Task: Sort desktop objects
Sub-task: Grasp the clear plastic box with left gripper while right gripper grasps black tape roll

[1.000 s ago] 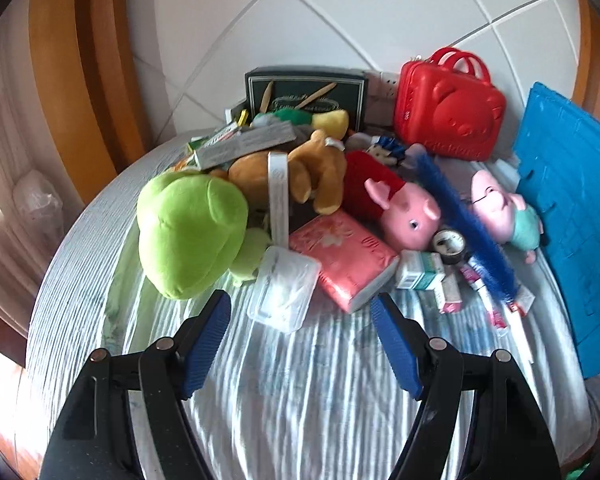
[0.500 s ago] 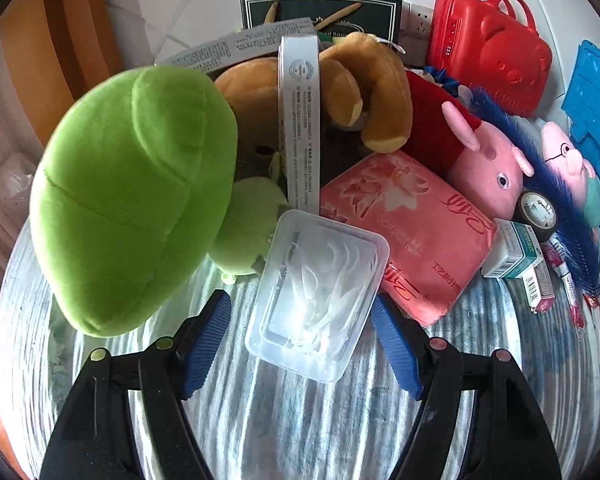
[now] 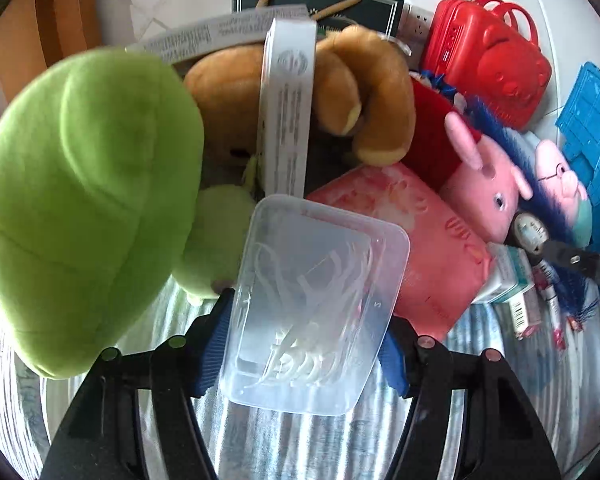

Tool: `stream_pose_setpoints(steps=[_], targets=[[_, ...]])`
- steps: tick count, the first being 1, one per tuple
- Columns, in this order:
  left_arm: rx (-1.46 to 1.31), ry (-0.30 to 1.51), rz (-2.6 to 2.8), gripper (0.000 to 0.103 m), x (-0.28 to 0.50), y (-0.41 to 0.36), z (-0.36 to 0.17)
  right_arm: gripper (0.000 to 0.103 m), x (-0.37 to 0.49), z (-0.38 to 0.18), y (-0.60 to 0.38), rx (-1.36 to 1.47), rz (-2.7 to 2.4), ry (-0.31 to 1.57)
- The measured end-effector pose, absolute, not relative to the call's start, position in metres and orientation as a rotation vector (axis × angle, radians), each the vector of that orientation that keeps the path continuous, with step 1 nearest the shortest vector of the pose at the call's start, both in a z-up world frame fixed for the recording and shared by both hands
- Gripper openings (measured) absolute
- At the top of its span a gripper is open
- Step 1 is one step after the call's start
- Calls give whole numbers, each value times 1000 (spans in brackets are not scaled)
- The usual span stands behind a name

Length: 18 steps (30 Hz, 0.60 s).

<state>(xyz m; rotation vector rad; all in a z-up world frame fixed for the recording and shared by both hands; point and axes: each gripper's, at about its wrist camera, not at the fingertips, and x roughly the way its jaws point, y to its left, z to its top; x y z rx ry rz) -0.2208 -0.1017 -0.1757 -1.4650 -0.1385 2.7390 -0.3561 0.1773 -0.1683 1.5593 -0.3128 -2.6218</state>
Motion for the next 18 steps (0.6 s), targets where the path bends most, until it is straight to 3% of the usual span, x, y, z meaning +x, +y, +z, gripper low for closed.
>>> stream_pose_setpoints(steps=[9, 10, 12, 14, 18], targets=[[-1374, -119, 2773, 63, -225, -90, -143, 56, -384, -186, 171, 1571, -2644, -209], [-1364, -117, 2772, 63, -226, -90, -139, 52, -383, -184, 172, 1566, -2644, -207], [-1340, -114, 2770, 63, -221, -87, -133, 19, -375, -176, 178, 1550, -2685, -193], [-1314, -109, 2766, 63, -220, -81, -127, 17, -371, -170, 185, 1534, -2649, -268], [-1295, -110, 2758, 63, -218, -71, -120, 17, -360, -165, 184, 1547, -2633, -246]])
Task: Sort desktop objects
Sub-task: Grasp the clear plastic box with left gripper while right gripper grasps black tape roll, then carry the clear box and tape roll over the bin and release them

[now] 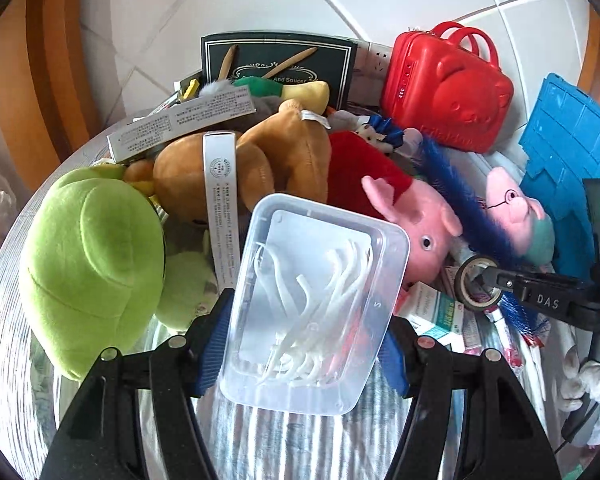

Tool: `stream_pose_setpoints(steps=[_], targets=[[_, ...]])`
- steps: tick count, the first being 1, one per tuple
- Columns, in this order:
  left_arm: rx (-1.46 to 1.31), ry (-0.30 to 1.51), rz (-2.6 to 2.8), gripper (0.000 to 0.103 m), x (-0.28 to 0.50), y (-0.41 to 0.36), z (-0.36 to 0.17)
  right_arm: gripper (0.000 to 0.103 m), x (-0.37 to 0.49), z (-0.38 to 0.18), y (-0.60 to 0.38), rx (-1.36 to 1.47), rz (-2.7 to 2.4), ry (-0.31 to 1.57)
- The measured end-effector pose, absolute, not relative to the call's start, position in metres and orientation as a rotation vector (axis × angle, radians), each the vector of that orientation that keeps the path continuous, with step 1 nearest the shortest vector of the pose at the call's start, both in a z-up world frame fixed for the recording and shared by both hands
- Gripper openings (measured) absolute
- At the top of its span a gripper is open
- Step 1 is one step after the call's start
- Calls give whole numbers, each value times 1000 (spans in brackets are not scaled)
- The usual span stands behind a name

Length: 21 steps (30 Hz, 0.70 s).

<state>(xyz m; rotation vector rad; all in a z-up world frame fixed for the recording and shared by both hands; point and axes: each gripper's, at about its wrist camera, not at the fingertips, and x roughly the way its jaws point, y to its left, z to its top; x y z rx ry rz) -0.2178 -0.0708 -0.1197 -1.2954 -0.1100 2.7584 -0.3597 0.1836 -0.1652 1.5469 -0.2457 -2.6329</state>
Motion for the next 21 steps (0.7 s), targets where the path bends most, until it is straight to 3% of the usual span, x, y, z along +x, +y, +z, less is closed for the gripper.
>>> stream_pose_setpoints(steps=[5, 21], targets=[[-1246, -92, 2772, 63, -205, -64, -104, 17, -342, -147, 176, 1478, -2665, -227], [-880, 16, 2775, 63, -131, 9, 5, 17, -213, 11, 194, 910, -2947, -153]])
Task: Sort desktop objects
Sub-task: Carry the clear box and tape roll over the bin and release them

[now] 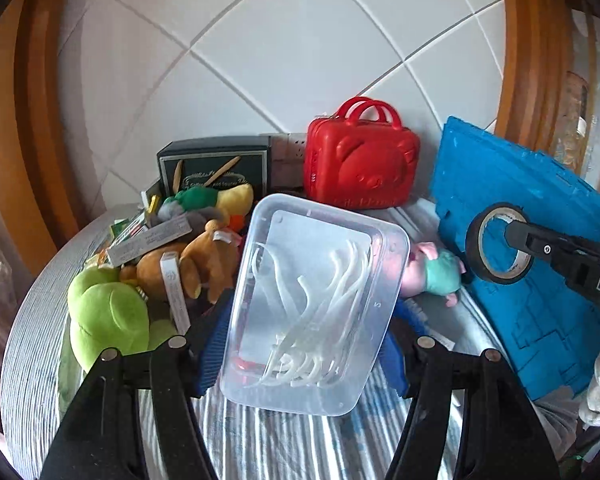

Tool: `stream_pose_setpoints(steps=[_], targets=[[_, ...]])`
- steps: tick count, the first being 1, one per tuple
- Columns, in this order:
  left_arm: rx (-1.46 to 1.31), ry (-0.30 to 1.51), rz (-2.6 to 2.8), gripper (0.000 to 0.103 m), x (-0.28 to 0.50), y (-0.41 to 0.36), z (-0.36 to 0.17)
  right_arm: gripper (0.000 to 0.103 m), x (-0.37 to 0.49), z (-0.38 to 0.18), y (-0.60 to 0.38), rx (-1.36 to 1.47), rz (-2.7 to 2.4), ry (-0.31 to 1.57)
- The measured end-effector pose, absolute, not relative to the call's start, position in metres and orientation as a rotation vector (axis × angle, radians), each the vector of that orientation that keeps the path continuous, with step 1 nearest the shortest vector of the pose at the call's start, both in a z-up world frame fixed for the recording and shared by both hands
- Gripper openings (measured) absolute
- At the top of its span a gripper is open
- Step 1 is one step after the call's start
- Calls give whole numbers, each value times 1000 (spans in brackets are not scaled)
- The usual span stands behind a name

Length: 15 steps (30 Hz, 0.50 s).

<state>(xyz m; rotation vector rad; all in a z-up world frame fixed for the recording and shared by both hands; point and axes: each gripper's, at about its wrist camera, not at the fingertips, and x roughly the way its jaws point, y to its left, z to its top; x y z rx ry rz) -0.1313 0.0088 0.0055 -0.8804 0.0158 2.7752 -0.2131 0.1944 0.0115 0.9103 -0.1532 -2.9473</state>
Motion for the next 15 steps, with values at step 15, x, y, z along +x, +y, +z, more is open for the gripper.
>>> stream_pose_setpoints(steps=[15], targets=[[-540, 78, 2607, 63, -82, 195, 122, 18, -100, 117, 335, 653, -3230, -165]])
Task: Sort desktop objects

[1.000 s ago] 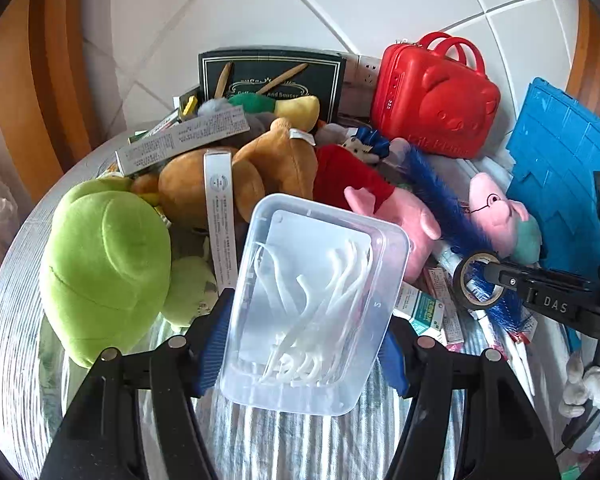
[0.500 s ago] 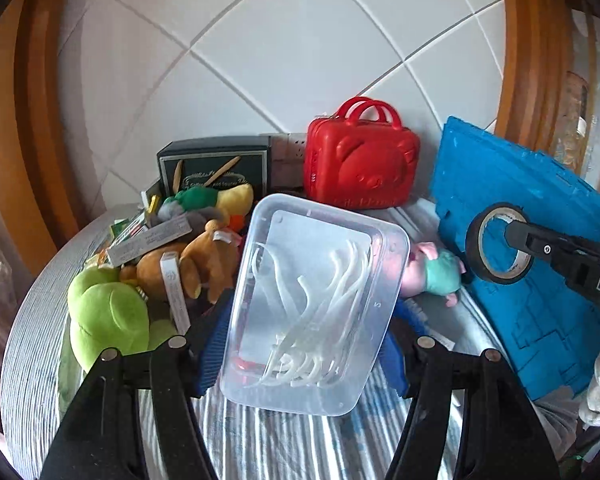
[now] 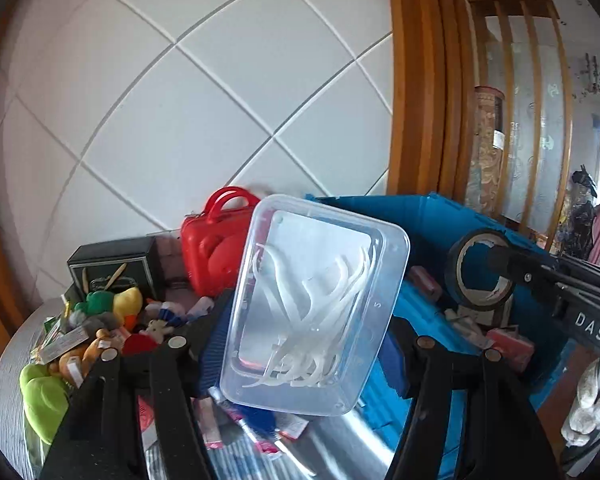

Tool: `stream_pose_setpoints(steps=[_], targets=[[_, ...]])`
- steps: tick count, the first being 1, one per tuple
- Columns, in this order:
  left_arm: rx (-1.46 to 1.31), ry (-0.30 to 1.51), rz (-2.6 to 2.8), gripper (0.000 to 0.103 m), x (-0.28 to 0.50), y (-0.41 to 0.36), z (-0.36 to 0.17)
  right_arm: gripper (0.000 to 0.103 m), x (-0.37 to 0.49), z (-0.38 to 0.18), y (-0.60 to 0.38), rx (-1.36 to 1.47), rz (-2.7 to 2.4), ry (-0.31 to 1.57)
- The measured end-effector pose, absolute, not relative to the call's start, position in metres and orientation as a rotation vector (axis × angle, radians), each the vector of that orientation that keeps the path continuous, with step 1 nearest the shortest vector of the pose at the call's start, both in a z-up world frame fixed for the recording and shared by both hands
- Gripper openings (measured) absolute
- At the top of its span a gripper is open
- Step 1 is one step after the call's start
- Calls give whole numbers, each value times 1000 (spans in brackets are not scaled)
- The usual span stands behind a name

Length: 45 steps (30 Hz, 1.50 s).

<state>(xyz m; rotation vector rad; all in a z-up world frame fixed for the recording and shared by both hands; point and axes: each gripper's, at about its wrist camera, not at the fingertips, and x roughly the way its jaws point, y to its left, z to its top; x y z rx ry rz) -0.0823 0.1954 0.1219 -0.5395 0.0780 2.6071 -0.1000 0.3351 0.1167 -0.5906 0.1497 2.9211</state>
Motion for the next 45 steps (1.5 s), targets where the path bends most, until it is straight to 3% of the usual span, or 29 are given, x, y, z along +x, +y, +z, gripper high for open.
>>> stream_pose_setpoints(steps=[8, 17, 37, 40, 43, 45], targets=[[-569, 135, 2496, 63, -72, 314, 140, 18, -68, 118, 445, -654, 2774, 87], [-681, 280, 2391, 63, -69, 427, 126, 18, -67, 92, 540, -800, 2676, 44], [-928, 352, 2425, 64, -89, 464, 96, 20, -88, 69, 593, -975, 2636, 26], [-920, 358, 2433, 71, -87, 463, 97, 26, -90, 67, 592, -996, 2622, 11], [-922, 375, 2437, 72, -87, 462, 96, 53, -90, 69, 591, -987, 2615, 8], [-925, 369, 2439, 72, -88, 460, 96, 78, -90, 70, 591, -985, 2617, 1]])
